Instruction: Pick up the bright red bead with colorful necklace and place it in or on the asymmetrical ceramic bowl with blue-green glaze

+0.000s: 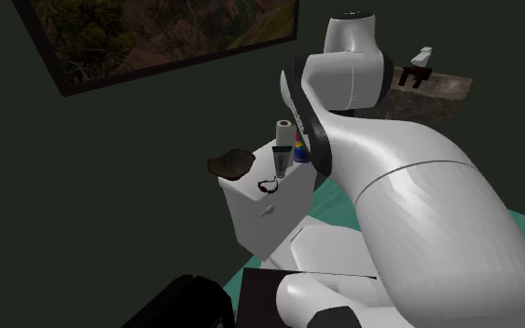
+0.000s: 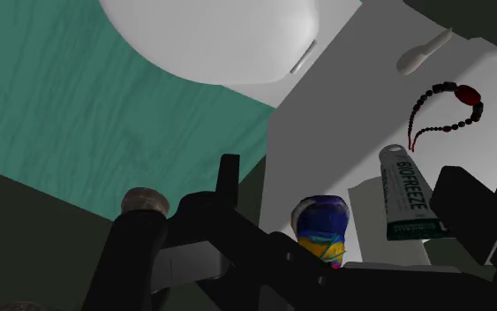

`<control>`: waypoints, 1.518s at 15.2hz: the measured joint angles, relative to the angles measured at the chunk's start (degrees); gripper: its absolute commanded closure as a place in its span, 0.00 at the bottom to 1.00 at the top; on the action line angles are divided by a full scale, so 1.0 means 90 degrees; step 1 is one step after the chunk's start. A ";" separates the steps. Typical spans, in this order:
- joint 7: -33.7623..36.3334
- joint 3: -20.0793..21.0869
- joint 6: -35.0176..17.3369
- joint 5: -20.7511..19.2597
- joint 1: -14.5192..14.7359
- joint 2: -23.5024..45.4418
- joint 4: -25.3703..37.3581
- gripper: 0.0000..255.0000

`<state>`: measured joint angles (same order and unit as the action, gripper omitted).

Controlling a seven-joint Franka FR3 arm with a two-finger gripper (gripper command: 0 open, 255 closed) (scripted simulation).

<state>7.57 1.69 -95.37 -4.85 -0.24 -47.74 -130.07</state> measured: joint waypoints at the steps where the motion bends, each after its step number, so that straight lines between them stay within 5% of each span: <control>1: 0.0000 0.0000 0.0000 0.0000 0.0000 0.0000 0.0000 0.00; 23: 0.0972 0.1050 -0.2025 0.1122 0.0711 0.3706 0.0365 0.00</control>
<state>16.32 11.14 -113.59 5.25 6.16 -14.38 -126.78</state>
